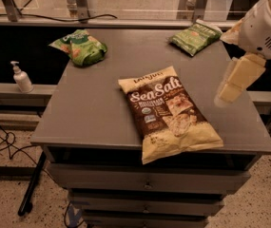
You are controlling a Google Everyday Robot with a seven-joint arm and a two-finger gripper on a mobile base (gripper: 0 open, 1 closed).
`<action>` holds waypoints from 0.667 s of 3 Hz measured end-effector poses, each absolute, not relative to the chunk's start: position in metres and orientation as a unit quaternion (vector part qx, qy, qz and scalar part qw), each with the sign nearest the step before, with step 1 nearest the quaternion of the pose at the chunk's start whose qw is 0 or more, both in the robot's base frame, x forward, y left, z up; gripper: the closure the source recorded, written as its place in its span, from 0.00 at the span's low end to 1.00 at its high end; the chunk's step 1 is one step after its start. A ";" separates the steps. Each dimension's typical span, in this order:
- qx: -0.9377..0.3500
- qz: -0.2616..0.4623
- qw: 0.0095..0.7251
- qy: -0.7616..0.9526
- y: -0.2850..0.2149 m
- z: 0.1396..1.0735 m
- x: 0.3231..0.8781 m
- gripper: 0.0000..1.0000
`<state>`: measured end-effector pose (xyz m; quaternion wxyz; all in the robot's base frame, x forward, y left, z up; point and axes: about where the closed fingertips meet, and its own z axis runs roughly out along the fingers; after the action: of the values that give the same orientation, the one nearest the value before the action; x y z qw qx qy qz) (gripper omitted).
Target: Pick green rice chip bag
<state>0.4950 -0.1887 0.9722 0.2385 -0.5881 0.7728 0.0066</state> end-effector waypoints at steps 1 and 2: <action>-0.577 0.019 0.274 0.769 -0.175 0.975 0.529 0.00; -0.554 0.031 0.302 0.775 -0.158 0.979 0.567 0.00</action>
Offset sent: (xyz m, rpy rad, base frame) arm 0.0890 0.0339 0.0103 0.1667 -0.0988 -0.0365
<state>0.5675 -0.1582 0.9788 0.3023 -0.5544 0.7748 0.0313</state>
